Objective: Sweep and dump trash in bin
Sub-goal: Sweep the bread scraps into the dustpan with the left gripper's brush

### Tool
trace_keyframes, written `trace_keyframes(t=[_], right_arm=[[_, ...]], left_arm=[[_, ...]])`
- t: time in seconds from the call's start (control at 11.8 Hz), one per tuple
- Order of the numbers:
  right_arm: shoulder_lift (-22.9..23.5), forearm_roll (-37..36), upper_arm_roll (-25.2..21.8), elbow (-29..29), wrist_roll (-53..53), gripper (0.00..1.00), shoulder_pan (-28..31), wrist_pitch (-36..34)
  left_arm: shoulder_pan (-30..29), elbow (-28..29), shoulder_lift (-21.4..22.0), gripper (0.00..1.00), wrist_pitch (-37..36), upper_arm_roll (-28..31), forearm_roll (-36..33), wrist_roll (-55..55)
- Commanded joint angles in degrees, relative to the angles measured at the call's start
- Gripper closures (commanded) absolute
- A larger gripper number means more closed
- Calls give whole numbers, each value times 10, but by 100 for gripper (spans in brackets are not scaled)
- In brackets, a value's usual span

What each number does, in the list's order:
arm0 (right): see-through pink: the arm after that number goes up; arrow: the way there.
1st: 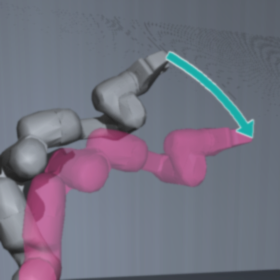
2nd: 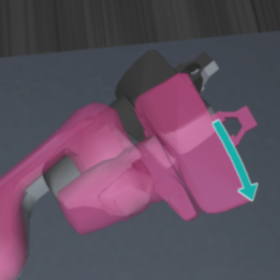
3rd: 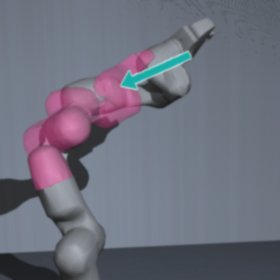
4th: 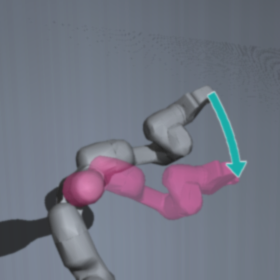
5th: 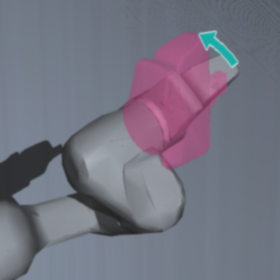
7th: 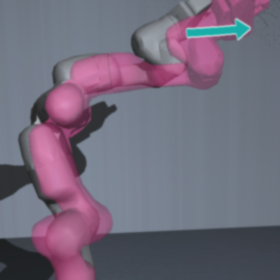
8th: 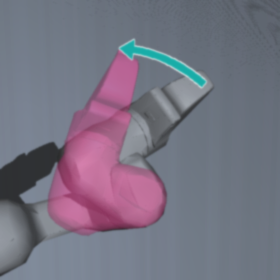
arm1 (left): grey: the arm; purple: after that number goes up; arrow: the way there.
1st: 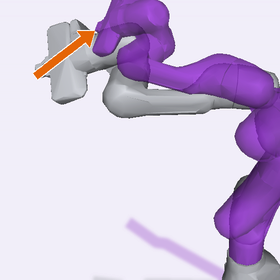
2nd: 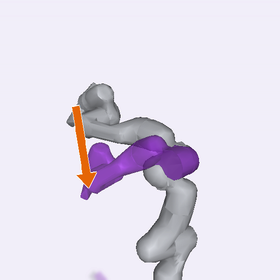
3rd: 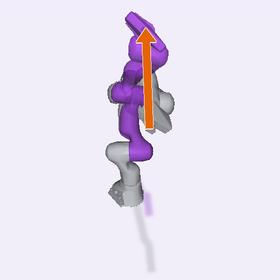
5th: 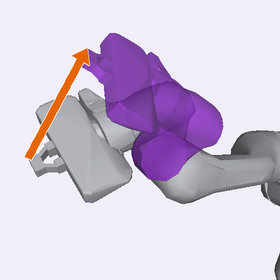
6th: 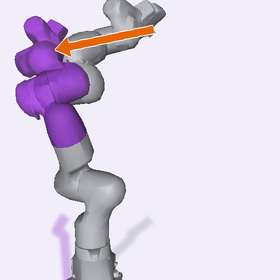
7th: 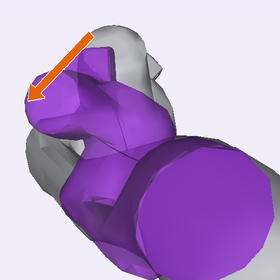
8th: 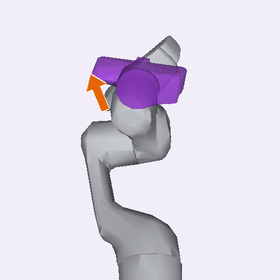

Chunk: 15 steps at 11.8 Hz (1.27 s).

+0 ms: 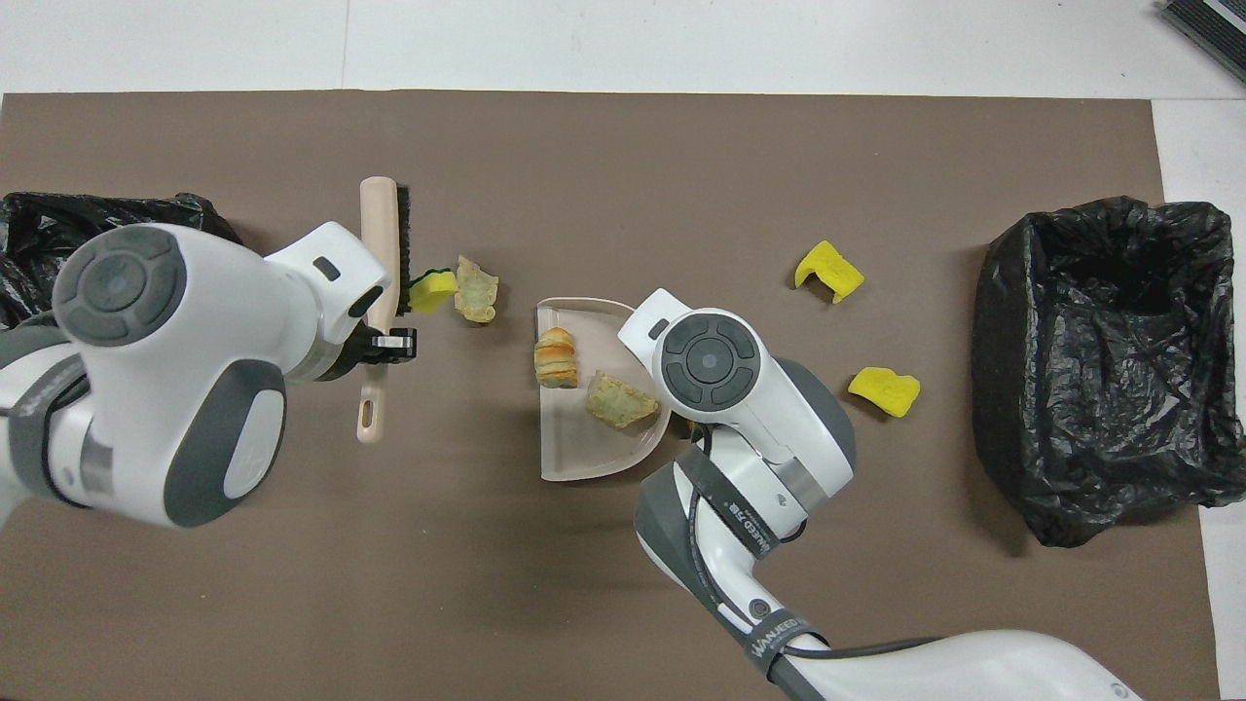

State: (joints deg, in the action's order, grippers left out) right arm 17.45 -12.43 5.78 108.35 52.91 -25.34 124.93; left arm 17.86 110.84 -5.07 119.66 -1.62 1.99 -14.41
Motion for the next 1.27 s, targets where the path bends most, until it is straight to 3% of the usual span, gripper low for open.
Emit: trace_keyframes(t=[0.0,0.34,0.68,0.85,1.19], right_arm=[[-7,-10,1,18,6,100,8,15],[-7,-10,0,18,6,100,9,14],[-7,-10,0,18,6,100,9,14],[-7,-10,0,18,6,100,9,14],[-6,-10,-1,18,6,100,10,14]], left_arm=[[-5,-50,-85,100,36,-5,-71,6],[1,-39,-115,100,51,-7,-122,7],[35,76,-52,100,49,-15,-113,39],[58,117,-26,100,46,-15,-43,42],[89,117,22,100,-25,-15,70,42]])
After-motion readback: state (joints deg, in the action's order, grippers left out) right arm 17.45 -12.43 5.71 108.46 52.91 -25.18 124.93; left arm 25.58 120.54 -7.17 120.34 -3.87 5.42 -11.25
